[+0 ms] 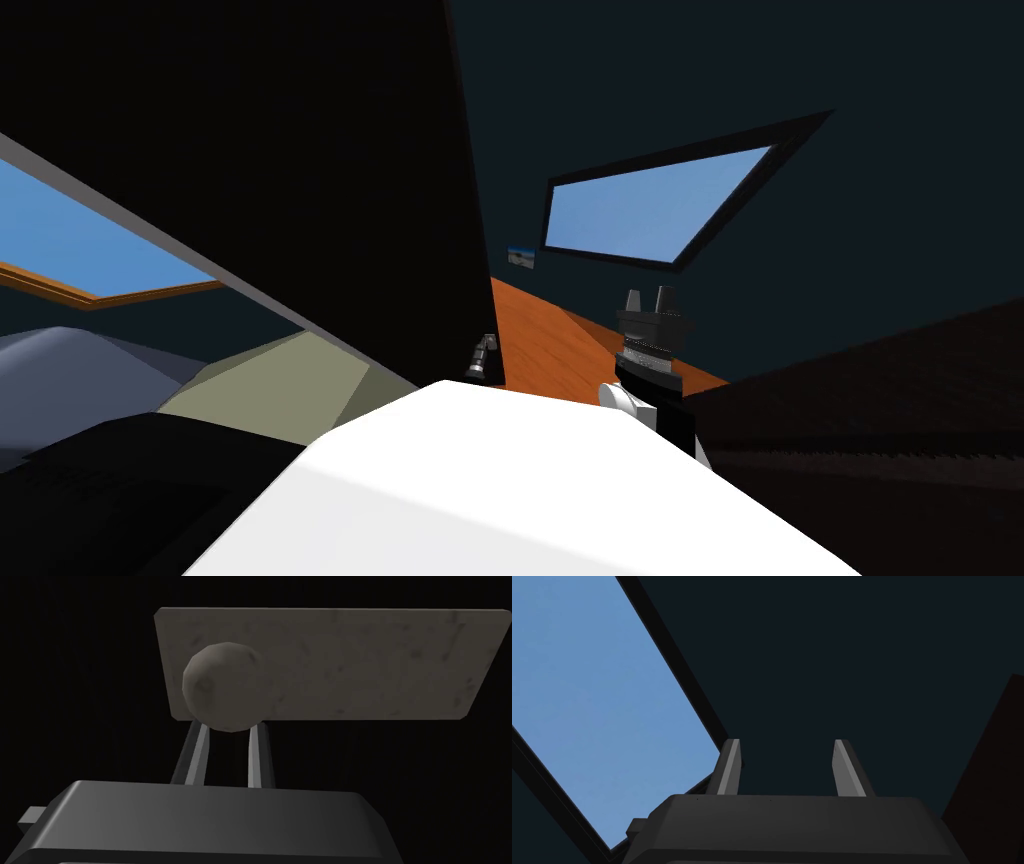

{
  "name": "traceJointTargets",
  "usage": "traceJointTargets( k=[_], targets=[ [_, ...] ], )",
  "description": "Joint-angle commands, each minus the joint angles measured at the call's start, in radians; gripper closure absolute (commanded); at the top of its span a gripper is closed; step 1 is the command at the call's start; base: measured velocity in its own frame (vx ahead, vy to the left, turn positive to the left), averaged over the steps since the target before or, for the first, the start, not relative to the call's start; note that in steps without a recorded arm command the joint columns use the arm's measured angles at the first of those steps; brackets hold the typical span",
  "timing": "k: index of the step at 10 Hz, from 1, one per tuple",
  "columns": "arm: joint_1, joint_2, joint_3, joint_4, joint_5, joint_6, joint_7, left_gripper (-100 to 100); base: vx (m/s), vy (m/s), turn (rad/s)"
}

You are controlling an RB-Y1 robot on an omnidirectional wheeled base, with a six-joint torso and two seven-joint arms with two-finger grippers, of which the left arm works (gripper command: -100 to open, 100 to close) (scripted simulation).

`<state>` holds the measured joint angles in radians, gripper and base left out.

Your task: Push the door open

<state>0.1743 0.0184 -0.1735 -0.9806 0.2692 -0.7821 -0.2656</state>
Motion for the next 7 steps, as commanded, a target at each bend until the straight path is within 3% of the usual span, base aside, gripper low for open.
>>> traceJointTargets(
  k=[1,2,7],
  targets=[
    [-0.001,0.003,0.009,-0.001,0.03,-0.004,-0.016,100,0.191,-0.014,0.122],
    [-0.003,0.007,-0.016,0.001,0.015,-0.001,-0.008,-100,0.077,-0.003,0.248],
    [-0.038,0.025,-0.12,0.038,0.002,0.003,0.009,-100,-0.039,0.014,0.297]
  ],
)
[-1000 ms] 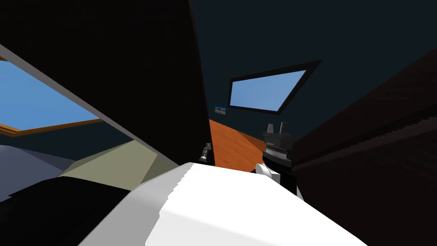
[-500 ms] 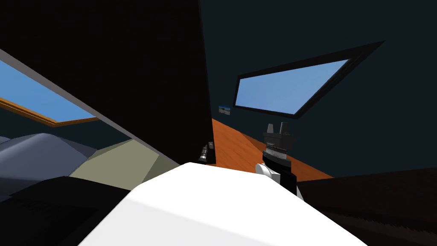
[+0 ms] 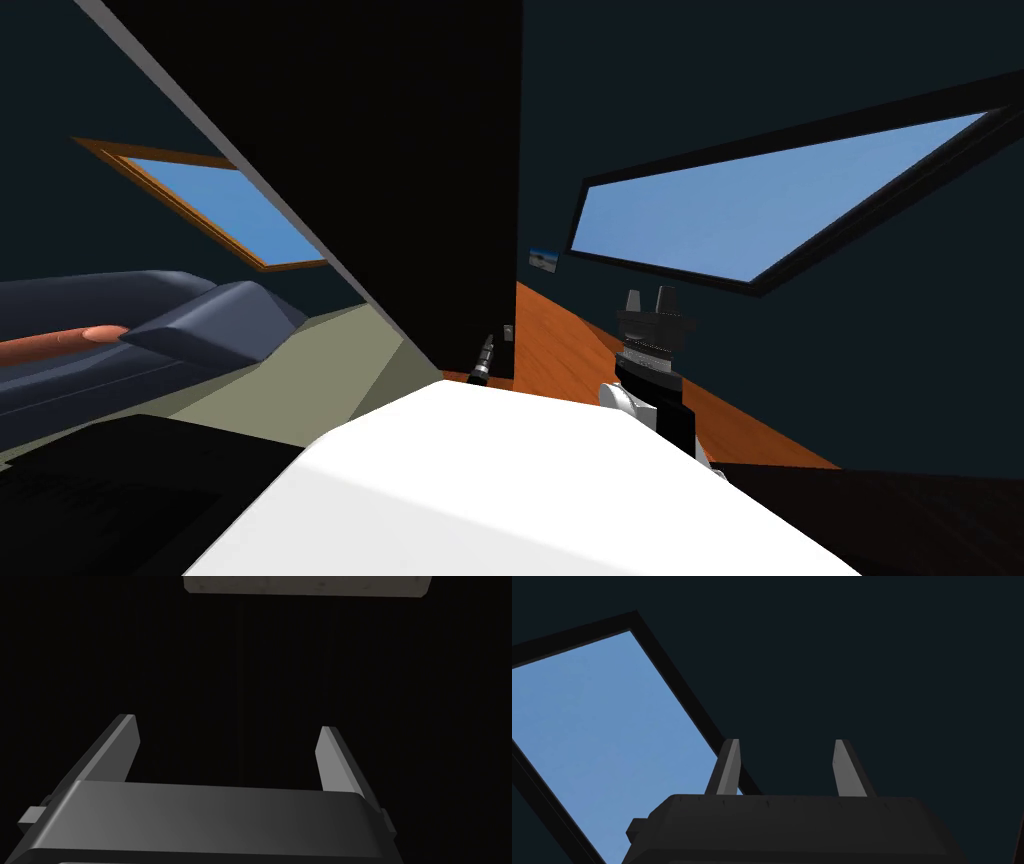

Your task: Push the door open

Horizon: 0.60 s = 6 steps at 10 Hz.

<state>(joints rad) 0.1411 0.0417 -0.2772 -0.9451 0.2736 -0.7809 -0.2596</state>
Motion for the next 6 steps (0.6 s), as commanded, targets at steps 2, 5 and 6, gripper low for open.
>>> traceJointTargets(
  k=[2,5,6],
  targets=[
    [-0.02,0.004,-0.064,0.019,-0.008,0.004,0.01,-100,-0.019,0.005,0.269],
    [-0.037,0.004,-0.115,0.037,-0.014,0.006,0.019,-100,-0.017,0.006,0.242],
    [-0.043,0.003,-0.133,0.044,-0.016,0.007,0.021,-100,-0.016,0.008,0.217]
  ],
)
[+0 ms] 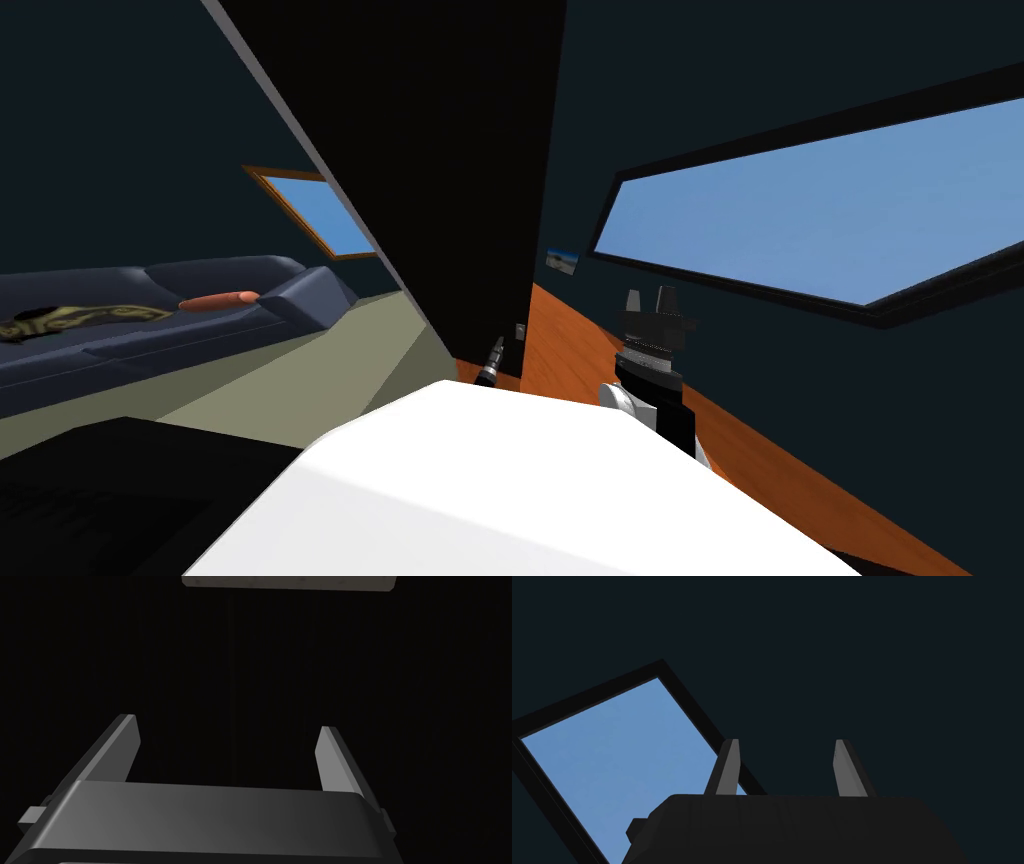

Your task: Push the door open

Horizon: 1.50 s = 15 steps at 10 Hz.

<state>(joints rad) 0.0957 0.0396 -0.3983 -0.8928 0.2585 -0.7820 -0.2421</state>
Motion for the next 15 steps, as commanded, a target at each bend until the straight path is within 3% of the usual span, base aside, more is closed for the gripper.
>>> traceJointTargets(
  k=[1,8,9,12,15],
  targets=[
    [-0.004,0.003,-0.03,-0.002,-0.003,0.008,0.007,-100,-0.017,0.005,0.217],
    [-0.044,-0.016,-0.15,0.04,-0.018,0.013,0.026,-100,-0.022,0.0,0.205],
    [-0.055,-0.025,-0.183,0.051,-0.022,0.014,0.031,-100,-0.032,-0.002,0.364],
    [-0.073,-0.044,-0.238,0.071,-0.029,0.016,0.04,-100,-0.04,-0.015,0.272],
    [-0.094,-0.075,-0.302,0.093,-0.037,0.018,0.05,-100,-0.054,-0.031,0.297]
  ],
)
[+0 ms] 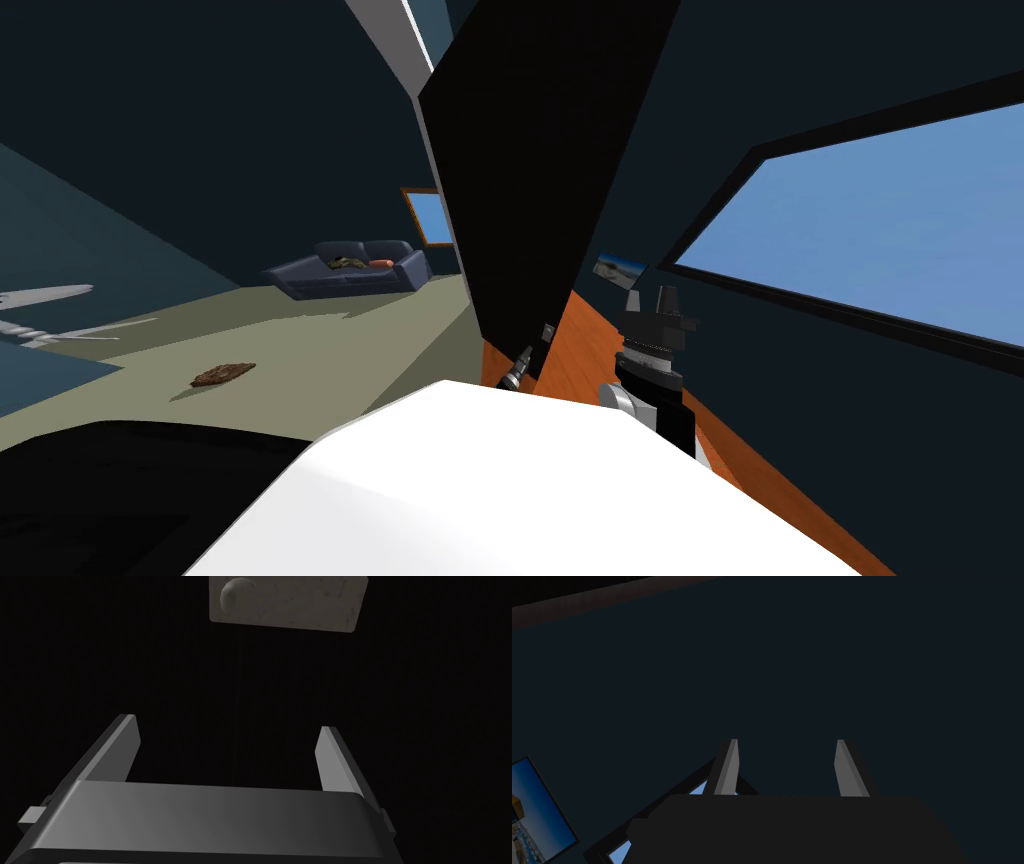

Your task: Push the door open

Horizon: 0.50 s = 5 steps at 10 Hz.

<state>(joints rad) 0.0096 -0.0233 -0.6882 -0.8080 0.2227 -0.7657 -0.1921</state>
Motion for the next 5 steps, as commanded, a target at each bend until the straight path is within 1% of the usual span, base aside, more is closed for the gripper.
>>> traceJointTargets(
  k=[1,2,3,4,5],
  targets=[
    [0.0,0.0,0.0,0.0,0.0,0.0,0.0,-100,-0.03,-0.03,0.042],
    [-0.006,0.031,0.003,0.005,0.0,0.002,0.002,-100,0.125,-0.049,-0.032],
    [-0.01,0.042,0.007,0.007,0.0,0.003,0.003,-100,0.206,-0.116,-0.015],
    [-0.012,0.046,0.009,0.008,0.0,0.004,0.003,-100,0.189,-0.095,-0.001],
    [-0.016,0.049,0.013,0.01,0.0,0.005,0.004,-100,0.178,-0.132,-0.032]
  ],
)
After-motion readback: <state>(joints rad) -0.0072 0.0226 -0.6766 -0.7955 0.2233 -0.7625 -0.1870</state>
